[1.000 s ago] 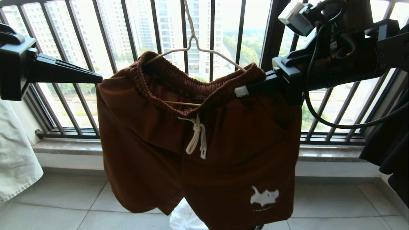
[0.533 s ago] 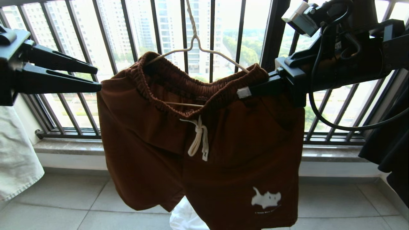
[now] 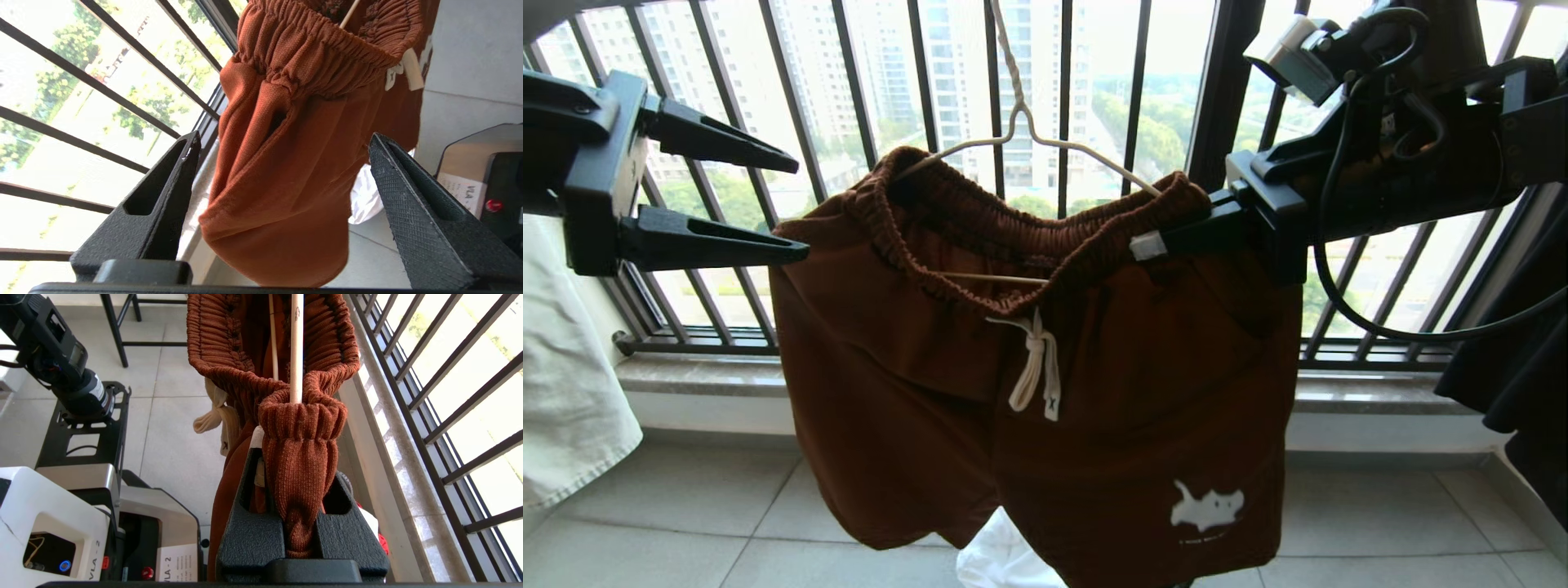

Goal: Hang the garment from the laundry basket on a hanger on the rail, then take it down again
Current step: Hang the clothes rack on the clothesline

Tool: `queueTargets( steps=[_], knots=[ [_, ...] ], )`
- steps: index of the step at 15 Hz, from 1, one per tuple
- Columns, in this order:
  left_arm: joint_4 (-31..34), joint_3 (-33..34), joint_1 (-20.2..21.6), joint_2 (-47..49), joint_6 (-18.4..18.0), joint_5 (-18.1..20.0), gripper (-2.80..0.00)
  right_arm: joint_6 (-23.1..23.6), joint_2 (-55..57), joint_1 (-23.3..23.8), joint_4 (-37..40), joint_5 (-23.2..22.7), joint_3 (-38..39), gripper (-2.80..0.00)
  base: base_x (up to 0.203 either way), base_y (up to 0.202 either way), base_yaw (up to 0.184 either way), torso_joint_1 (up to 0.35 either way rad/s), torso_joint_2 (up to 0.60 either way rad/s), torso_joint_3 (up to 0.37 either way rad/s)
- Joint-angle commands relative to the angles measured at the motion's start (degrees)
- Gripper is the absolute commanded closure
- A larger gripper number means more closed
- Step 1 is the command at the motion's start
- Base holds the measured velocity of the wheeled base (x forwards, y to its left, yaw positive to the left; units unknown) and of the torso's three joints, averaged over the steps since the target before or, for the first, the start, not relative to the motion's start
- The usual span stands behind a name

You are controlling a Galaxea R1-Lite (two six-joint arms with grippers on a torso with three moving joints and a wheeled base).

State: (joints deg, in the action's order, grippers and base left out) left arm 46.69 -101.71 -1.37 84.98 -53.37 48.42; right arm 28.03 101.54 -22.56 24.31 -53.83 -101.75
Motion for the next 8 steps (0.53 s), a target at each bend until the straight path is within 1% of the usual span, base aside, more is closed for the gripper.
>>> queueTargets(
  steps=[1,3,6,7,8],
  knots=[
    [0.34,-2.72,-0.04,1.71,-1.34,0.26,-2.8,0.19,0.15,-0.48,0.13,-0.31,0.28,0.0,0.0,0.0,0.0,0.0,0.0,0.0],
    [0.61,-5.27,-0.7,3.29,-2.27,0.27,-2.8,0.65,0.15,-0.82,0.13,-0.33,0.68,0.0,0.0,0.0,0.0,0.0,0.0,0.0],
    [1.45,-5.43,-3.4,4.95,-2.11,0.5,-2.8,0.71,-0.2,-1.08,-0.02,-0.49,0.41,0.0,0.0,0.0,0.0,0.0,0.0,0.0],
    [4.37,-5.53,-4.04,5.34,-2.02,2.29,-2.8,0.71,-0.46,-1.15,-0.12,-0.48,0.15,0.0,0.0,0.0,0.0,0.0,0.0,0.0],
    [5.59,-5.72,-4.18,6.19,-1.94,4.26,-2.8,0.71,-0.58,-1.09,-0.1,-0.57,0.15,0.0,0.0,0.0,0.0,0.0,0.0,0.0]
  ],
)
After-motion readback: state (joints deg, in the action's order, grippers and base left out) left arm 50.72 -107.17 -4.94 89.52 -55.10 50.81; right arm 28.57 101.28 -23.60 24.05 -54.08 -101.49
